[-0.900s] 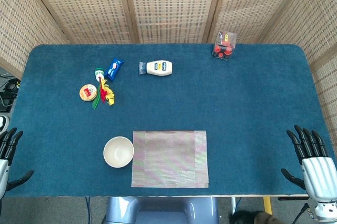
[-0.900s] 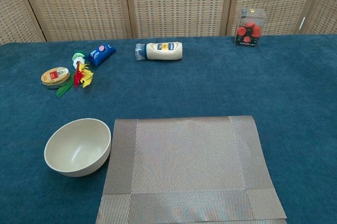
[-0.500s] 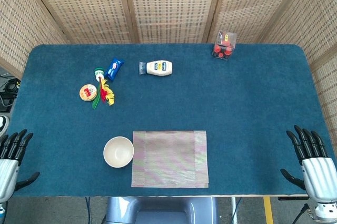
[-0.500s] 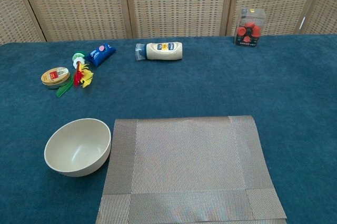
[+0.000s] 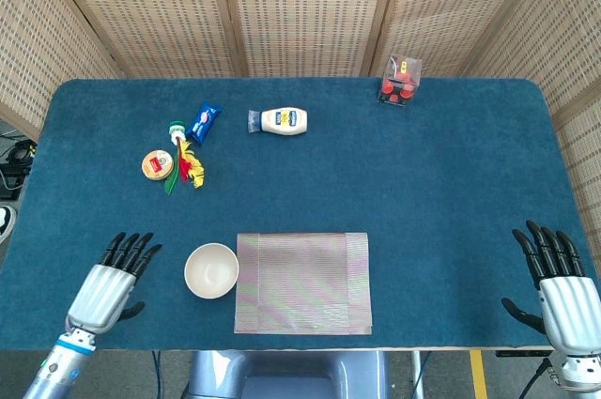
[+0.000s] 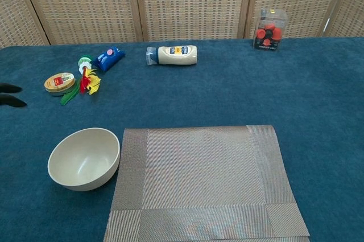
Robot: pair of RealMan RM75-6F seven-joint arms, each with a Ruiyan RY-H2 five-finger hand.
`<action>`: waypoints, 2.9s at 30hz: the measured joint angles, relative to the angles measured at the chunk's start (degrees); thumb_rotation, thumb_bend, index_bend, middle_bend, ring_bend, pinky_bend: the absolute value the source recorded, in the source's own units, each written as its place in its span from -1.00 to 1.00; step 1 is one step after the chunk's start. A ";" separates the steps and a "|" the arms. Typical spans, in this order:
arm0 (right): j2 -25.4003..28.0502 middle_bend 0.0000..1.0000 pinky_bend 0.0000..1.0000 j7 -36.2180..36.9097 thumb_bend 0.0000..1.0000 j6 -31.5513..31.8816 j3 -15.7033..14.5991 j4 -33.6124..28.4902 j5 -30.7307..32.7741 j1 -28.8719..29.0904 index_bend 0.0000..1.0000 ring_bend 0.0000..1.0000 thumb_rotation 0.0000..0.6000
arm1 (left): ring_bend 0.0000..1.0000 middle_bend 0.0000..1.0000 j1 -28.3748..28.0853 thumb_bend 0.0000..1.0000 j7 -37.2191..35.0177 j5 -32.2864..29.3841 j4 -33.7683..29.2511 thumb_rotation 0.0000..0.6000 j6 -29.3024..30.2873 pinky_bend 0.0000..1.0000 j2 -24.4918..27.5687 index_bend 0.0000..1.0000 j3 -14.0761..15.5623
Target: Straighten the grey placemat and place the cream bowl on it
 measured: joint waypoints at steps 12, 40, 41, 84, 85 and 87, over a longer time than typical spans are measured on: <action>-0.33 -1.00 -1.00 -0.20 -1.00 -1.54 0.39 0.09 1.76 0.65 -0.87 -1.00 1.00 | -1.00 -1.00 -9.05 -0.53 1.01 -1.13 9.40 1.00 -9.87 -1.00 -10.14 -0.32 -1.36; -0.34 -1.00 -1.00 -0.25 -1.00 -1.59 -0.16 -0.10 0.93 0.74 -0.87 -1.00 1.00 | -1.00 -1.00 -10.71 -0.12 -1.40 -11.56 12.49 1.00 -7.23 -1.00 -7.09 0.37 -6.81; -0.38 -1.00 -1.00 -0.39 -1.00 -1.63 -0.17 -0.10 0.93 0.75 -0.87 -1.00 1.00 | -1.00 -1.00 -10.63 -0.11 -2.00 -12.85 12.99 1.00 -7.37 -1.00 -6.53 0.37 -7.27; -0.82 -1.00 -1.00 -1.69 -1.00 -1.69 -0.34 -0.26 0.96 0.76 -0.87 -1.00 1.00 | -1.00 -1.00 -9.06 -0.72 -36.64 3.35 13.85 1.00 5.21 -1.00 3.06 -0.34 -4.81; -0.88 -1.00 -1.00 -1.83 -1.00 -1.69 -0.36 -0.25 0.93 0.77 -0.87 -1.00 1.00 | -1.00 -1.00 -9.41 -0.68 -36.26 5.22 12.52 1.00 5.14 -1.00 3.31 -0.32 -3.78; -0.95 -1.00 -1.00 -1.98 -1.00 -1.69 -0.35 -0.21 0.93 0.77 -0.87 -1.00 1.00 | -1.00 -1.00 -10.49 -0.58 -34.93 8.96 10.11 1.00 4.43 -1.00 3.44 -0.26 -1.33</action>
